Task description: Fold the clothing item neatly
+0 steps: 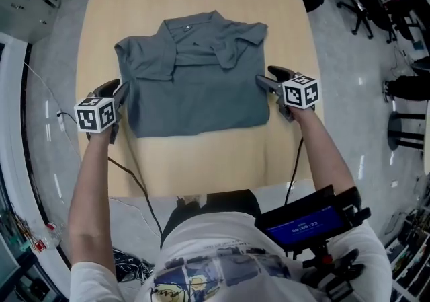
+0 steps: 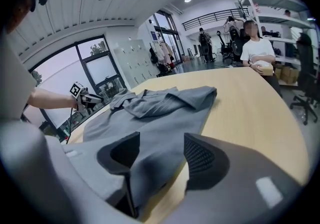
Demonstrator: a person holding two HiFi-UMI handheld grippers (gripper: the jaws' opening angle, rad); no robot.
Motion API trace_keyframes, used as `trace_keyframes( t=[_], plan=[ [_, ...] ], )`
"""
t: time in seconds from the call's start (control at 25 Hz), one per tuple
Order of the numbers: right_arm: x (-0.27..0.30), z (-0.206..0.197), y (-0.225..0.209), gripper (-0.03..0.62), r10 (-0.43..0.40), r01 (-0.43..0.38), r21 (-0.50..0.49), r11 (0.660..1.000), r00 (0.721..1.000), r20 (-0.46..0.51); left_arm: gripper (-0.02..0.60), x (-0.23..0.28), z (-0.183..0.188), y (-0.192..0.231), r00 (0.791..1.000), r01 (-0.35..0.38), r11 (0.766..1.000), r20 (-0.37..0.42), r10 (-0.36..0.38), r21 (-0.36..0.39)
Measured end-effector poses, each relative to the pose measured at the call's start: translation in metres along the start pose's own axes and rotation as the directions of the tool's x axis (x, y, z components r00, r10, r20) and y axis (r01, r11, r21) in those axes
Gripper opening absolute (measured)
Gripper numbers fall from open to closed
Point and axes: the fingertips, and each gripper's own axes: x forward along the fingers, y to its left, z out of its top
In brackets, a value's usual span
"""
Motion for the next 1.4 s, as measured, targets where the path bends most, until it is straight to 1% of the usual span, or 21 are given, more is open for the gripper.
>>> trace_keyframes(
  t=[0.08, 0.2, 0.24, 0.32, 0.4, 0.44, 0.56, 0.6, 0.76, 0.88, 1.04, 1.12, 1.24, 1.4],
  plan=[
    [-0.012, -0.010, 0.025, 0.265, -0.007, 0.008, -0.009, 1.000, 1.000, 0.011, 0.143, -0.018, -0.015, -0.011, 1.000, 0.005, 1.000, 0.008, -0.005, 0.023],
    [-0.032, -0.025, 0.063, 0.265, -0.022, 0.023, -0.023, 0.999, 0.999, 0.035, 0.137, -0.051, -0.034, -0.032, 0.998, 0.022, 1.000, 0.060, -0.023, 0.022],
    [-0.039, -0.030, 0.077, 0.264, -0.025, 0.026, -0.025, 0.999, 0.999, 0.045, 0.134, -0.063, -0.042, -0.042, 0.997, 0.034, 0.999, 0.069, -0.036, 0.035],
    [-0.053, -0.042, 0.108, 0.250, -0.021, 0.023, -0.028, 0.999, 0.998, 0.064, 0.122, -0.089, -0.059, -0.062, 0.995, 0.057, 0.995, 0.075, -0.063, 0.085],
    [-0.067, -0.055, 0.141, 0.227, -0.014, 0.017, -0.033, 0.999, 0.997, 0.076, 0.107, -0.114, -0.077, -0.082, 0.991, 0.088, 0.990, 0.089, -0.097, 0.106],
    [-0.074, -0.062, 0.158, 0.188, -0.011, 0.014, -0.037, 0.999, 0.997, 0.081, 0.081, -0.126, -0.085, -0.092, 0.988, 0.110, 0.988, 0.098, -0.121, 0.107],
    [-0.087, -0.085, 0.218, 0.027, 0.018, -0.013, -0.055, 0.998, 0.997, 0.081, 0.007, -0.167, -0.115, -0.114, 0.978, 0.162, 0.979, 0.115, -0.176, 0.120],
    [-0.090, -0.092, 0.239, 0.003, 0.025, -0.020, -0.063, 0.998, 0.997, 0.075, 0.007, -0.183, -0.125, -0.119, 0.975, 0.173, 0.978, 0.120, -0.187, 0.121],
    [-0.121, -0.123, 0.301, 0.003, -0.007, 0.011, -0.064, 0.998, 0.998, 0.062, 0.006, -0.227, -0.163, -0.154, 0.951, 0.268, 0.957, 0.126, -0.281, 0.108],
    [-0.135, -0.137, 0.341, 0.003, 0.016, -0.010, -0.088, 0.996, 0.998, 0.063, 0.006, -0.255, -0.191, -0.179, 0.938, 0.318, 0.942, 0.108, -0.329, 0.104],
    [-0.156, -0.165, 0.374, 0.003, 0.022, -0.019, -0.082, 0.996, 0.999, 0.035, 0.006, -0.273, -0.220, -0.218, 0.914, 0.388, 0.914, 0.073, -0.398, 0.120],
    [-0.163, -0.180, 0.392, 0.003, 0.031, -0.030, -0.094, 0.995, 0.999, 0.008, 0.006, -0.283, -0.230, -0.233, 0.910, 0.400, 0.906, 0.060, -0.411, 0.136],
    [-0.178, -0.198, 0.422, 0.003, 0.073, -0.074, -0.111, 0.991, 0.997, -0.012, 0.006, -0.302, -0.237, -0.255, 0.914, 0.390, 0.904, 0.050, -0.403, 0.173],
    [-0.198, -0.214, 0.447, 0.003, 0.109, -0.109, -0.133, 0.985, 0.994, -0.009, 0.006, -0.315, -0.242, -0.288, 0.901, 0.416, 0.898, 0.063, -0.428, 0.145]
  ],
)
